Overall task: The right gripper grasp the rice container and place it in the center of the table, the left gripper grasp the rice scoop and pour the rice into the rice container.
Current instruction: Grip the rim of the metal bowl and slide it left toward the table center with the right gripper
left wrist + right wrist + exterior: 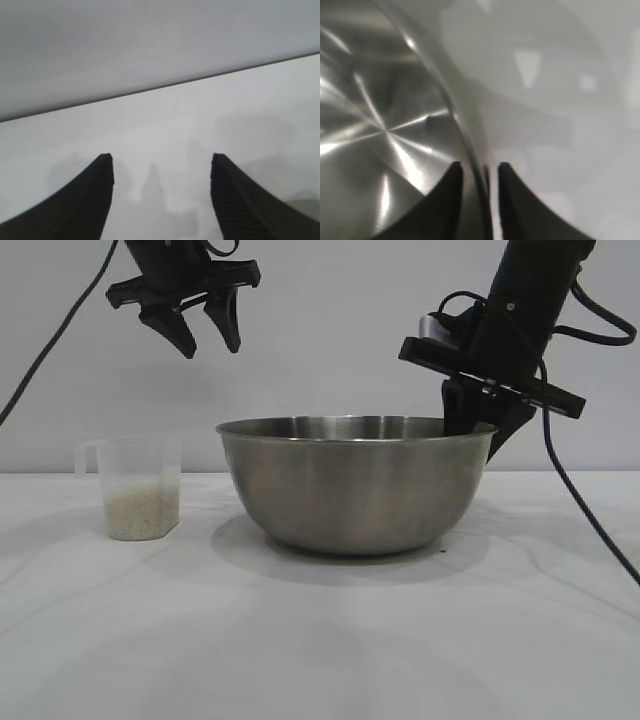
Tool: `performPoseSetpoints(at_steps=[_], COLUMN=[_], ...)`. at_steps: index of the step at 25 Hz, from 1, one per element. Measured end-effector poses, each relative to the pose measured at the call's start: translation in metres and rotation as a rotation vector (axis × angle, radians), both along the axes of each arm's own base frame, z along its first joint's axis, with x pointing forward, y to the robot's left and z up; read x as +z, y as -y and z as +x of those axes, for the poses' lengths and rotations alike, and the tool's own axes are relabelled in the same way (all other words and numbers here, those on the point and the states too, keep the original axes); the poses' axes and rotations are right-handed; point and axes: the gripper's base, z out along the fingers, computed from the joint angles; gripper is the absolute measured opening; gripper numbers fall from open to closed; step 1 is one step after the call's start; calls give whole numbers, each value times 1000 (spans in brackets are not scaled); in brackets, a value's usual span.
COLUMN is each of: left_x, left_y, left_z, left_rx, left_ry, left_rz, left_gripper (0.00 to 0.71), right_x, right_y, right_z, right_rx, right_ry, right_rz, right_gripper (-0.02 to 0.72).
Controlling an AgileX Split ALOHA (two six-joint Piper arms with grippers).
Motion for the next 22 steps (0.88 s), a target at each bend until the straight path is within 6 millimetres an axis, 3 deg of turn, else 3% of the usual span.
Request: performPoseSetpoints(at_steps=[3, 5, 8, 9, 14, 19, 22], left_x=[0, 0, 0, 0, 0, 0, 0], left_y=[0, 0, 0, 0, 0, 0, 0], left_z=[0, 0, 0, 0, 0, 0, 0], left_rx=[0, 0, 0, 0, 0, -1, -1], left_ry=[0, 0, 0, 0, 0, -4, -5], left_rz=[0, 0, 0, 0, 0, 3, 5], left_gripper=[413, 413, 413, 413, 413, 413, 413], right_x=[0, 0, 8, 14, 62, 108, 109], right_y=[0, 0, 1, 2, 14, 39, 48], right_z=[0, 0, -1, -2, -9, -16, -21], right_rx=[6, 12, 24, 33, 46, 18, 5], right_ry=[2, 3, 23, 43, 170, 304, 337], right_rz=[0, 0, -3, -11, -48, -98, -129], right_gripper=[458, 528, 517, 557, 543, 543, 543])
